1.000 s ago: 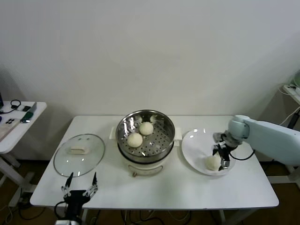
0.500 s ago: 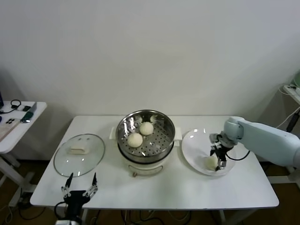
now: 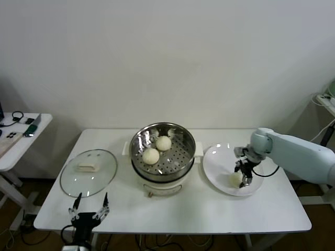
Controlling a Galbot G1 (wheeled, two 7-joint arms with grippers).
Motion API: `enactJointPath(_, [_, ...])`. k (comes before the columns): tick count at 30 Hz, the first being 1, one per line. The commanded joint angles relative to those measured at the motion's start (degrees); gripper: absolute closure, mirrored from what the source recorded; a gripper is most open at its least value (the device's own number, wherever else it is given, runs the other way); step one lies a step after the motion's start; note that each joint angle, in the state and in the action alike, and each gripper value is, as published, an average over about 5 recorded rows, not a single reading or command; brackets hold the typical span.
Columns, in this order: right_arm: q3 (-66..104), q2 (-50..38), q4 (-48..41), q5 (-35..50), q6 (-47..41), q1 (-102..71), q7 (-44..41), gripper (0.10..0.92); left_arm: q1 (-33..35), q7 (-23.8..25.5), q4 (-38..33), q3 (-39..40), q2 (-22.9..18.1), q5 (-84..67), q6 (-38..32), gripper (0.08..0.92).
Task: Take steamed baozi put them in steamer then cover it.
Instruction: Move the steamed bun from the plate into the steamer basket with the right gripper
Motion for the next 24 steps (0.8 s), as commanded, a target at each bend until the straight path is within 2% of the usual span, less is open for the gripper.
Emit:
enactJointPath(1, [-9.3,0.1,6.6,2.6,5.5,17.0,-1.3,0.308,0.2,0.0,-0.1,0.2,0.0,0.0,-0.1,0.177])
enactJointPath(8, [-21.4,4.1,14.4,1.5,18.7,37.0,-3.0,0.304,0.5,0.0,-0.4,0.5,0.1,0.1,-0.3,0.177])
enactJointPath(13, [-22.5,7.3,19.5,-1.4,24.6,44.2,-3.0,0.304,0.5,0.0,-0.6,0.7,0.3,0.2,-0.3,0.177])
enactJointPath(20, [-15.6,14.4,23.2,-7.2,29.5,42.9,-3.2,0.304,0.6,0.0,-0.7,1.1,0.4,0.4,-0.2,0.177])
enactJointPath(24, [-11.2,20.6,22.3,-10.6,30.3,37.4,-3.5,0.304,1.1,0.0,-0.7,1.4,0.7,0.6,-0.3,0.177])
